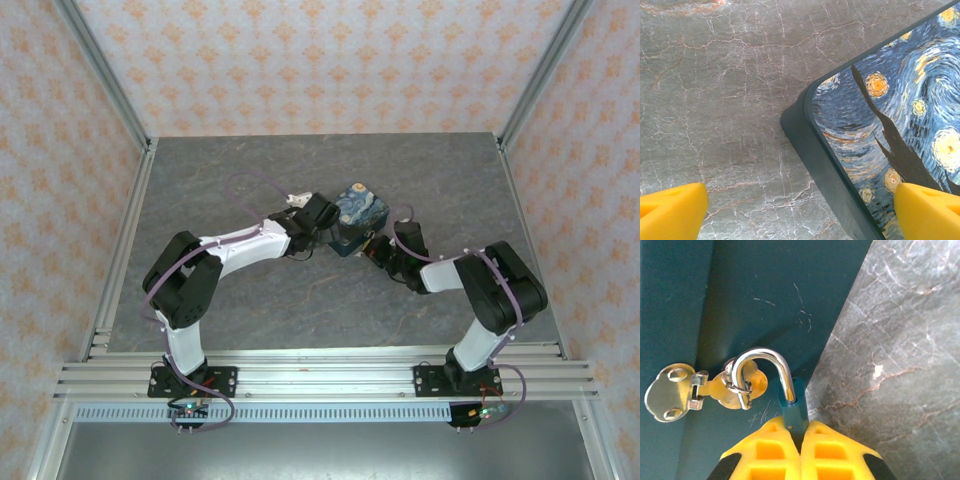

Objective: Unlock the padlock with the key

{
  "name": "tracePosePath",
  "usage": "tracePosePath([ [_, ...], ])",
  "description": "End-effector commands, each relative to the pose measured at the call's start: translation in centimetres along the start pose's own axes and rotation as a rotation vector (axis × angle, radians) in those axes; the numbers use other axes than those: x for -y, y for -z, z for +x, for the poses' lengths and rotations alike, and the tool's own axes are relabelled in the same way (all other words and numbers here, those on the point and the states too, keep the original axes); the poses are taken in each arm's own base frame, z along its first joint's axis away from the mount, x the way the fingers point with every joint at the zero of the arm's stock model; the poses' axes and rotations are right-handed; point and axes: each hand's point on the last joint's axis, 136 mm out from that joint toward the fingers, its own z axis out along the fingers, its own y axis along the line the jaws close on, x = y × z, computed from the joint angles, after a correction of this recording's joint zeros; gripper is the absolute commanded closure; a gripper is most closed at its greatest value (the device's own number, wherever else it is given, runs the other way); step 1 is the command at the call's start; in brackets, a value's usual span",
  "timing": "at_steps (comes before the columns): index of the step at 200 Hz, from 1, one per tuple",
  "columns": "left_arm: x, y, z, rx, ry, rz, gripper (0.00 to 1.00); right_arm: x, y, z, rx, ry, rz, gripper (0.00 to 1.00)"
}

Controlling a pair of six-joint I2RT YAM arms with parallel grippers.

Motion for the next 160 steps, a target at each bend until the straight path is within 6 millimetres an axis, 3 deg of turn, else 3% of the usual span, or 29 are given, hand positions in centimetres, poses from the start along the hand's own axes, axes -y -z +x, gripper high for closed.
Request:
tracePosePath([
  [1, -3.3, -1.5, 2.8, -0.075, -0.040, -0.119, 0.05, -0.9, -0.3, -1.9, 0.054, -0.018, -0.020, 1.00],
  [104, -3.4, -1.8, 3.1, -0.082, -0.047, -0.120, 0.05, -1.4, -0.2, -4.1, 0.069, -0.028, -0.028, 1.00],
  [160, -2.4, -0.9, 2.2, -0.072, -0.056, -0.086, 0.05, 1.2, 2.4, -3.0, 0.067, -0.067, 0.003, 1.00],
])
